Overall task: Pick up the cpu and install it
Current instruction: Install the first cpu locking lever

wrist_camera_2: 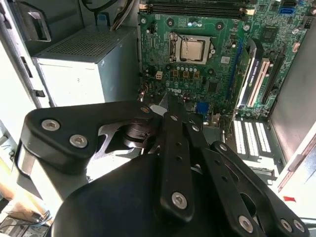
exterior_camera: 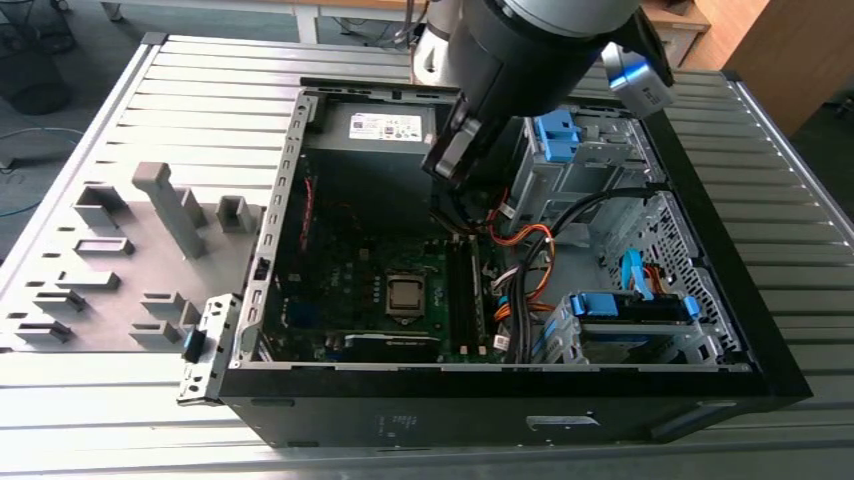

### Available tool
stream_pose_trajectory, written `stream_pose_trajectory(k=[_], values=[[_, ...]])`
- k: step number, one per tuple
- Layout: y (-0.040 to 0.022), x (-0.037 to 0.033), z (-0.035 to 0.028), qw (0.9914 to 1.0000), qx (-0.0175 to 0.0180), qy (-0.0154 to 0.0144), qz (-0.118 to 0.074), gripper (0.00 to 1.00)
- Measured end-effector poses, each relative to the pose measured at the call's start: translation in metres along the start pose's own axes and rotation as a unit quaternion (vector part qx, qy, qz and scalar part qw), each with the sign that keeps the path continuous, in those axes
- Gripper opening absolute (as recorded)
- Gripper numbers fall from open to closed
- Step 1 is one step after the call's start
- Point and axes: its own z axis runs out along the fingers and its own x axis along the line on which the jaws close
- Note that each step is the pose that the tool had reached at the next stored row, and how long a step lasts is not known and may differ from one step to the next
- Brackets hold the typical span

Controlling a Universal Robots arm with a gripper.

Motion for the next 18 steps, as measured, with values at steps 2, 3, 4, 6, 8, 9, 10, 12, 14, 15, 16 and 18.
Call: stream_pose_trajectory(k=[2,3,4,6,8,9,10,12,14,15,16,18], values=[[-0.0008,0.0004,0.0031,1.00000,0.0001,0.0001,0.000,0.11],[-0.0012,0.0006,0.0048,1.00000,0.0001,0.0002,0.000,0.11],[-0.0017,0.0008,0.0066,1.00000,0.0001,0.0003,0.000,0.11],[-0.0025,0.0012,0.0101,1.00000,0.0002,0.0004,0.000,0.11],[-0.0034,0.0017,0.0136,1.00000,0.0003,0.0004,0.000,0.11],[-0.0038,0.0019,0.0154,1.00000,0.0003,0.0005,0.000,0.11],[-0.0042,0.0021,0.0172,1.00000,0.0003,0.0005,0.000,0.11],[-0.0050,0.0026,0.0204,1.00000,0.0004,0.0006,0.000,0.11],[-0.0058,0.0030,0.0236,1.00000,0.0005,0.0008,0.000,0.11],[-0.0062,0.0032,0.0253,1.00000,0.0005,0.0008,0.000,0.11],[-0.0067,0.0034,0.0271,1.00000,0.0005,0.0009,0.000,0.11],[-0.0075,0.0039,0.0305,1.00000,0.0006,0.0010,0.000,0.11]])
